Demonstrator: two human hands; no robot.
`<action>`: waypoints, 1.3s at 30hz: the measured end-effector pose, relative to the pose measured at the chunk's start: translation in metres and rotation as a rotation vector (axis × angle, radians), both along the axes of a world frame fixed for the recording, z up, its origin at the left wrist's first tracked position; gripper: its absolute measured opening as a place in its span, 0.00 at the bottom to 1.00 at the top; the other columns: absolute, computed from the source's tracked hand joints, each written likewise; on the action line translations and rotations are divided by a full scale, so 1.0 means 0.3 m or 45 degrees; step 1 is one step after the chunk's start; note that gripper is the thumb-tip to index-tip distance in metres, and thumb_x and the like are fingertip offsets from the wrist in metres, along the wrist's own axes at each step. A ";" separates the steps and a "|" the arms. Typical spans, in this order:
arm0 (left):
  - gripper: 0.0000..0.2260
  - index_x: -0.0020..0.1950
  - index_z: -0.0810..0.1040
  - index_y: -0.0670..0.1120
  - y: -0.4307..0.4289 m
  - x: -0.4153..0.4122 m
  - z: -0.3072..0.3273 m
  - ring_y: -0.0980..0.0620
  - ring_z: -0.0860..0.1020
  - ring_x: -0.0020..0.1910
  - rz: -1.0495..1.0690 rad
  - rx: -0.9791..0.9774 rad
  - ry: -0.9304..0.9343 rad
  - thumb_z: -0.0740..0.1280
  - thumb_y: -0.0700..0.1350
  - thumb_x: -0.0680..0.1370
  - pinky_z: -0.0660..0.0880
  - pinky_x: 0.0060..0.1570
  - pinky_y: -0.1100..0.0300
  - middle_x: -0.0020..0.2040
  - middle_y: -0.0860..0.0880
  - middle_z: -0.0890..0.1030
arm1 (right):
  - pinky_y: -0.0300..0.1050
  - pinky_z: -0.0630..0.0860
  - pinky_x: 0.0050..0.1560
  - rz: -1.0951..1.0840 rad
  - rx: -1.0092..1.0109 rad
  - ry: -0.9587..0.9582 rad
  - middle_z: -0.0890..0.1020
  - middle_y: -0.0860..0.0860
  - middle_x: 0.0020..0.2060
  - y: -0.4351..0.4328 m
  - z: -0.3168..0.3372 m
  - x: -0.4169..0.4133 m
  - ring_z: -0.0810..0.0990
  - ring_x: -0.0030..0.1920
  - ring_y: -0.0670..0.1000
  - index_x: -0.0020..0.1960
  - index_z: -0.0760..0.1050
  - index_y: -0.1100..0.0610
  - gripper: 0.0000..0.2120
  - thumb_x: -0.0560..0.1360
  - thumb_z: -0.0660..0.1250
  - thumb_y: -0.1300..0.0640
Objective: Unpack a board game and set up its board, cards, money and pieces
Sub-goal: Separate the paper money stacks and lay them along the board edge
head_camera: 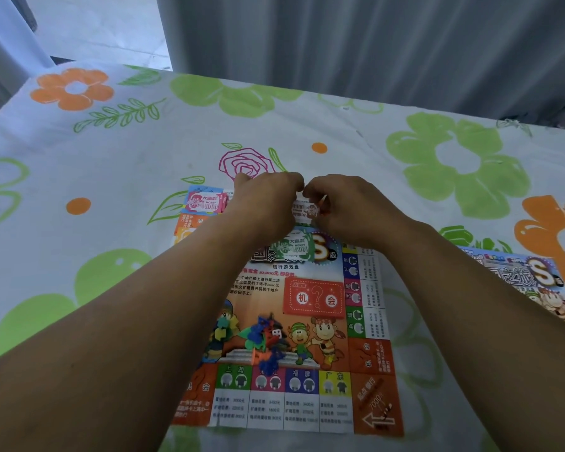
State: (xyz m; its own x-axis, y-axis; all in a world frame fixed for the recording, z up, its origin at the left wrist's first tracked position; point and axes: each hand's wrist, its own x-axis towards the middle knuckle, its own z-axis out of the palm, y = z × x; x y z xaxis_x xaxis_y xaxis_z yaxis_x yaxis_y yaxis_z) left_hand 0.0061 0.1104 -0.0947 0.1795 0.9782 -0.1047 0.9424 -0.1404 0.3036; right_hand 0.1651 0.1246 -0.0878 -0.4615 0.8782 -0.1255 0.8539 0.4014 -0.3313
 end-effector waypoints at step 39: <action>0.25 0.71 0.69 0.52 -0.007 0.012 0.027 0.48 0.73 0.65 0.006 0.001 -0.101 0.70 0.45 0.75 0.61 0.66 0.44 0.63 0.54 0.79 | 0.52 0.75 0.57 -0.087 -0.027 -0.030 0.78 0.45 0.57 0.013 0.040 0.095 0.74 0.59 0.48 0.63 0.74 0.48 0.22 0.71 0.71 0.57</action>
State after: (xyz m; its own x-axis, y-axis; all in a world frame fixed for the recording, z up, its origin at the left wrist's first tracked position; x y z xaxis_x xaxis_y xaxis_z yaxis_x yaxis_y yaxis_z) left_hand 0.0096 0.1082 -0.0866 0.1829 0.9790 -0.0899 0.9161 -0.1365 0.3771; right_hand 0.1937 0.1286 -0.0760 -0.3969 0.9048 -0.1544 0.8868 0.3347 -0.3186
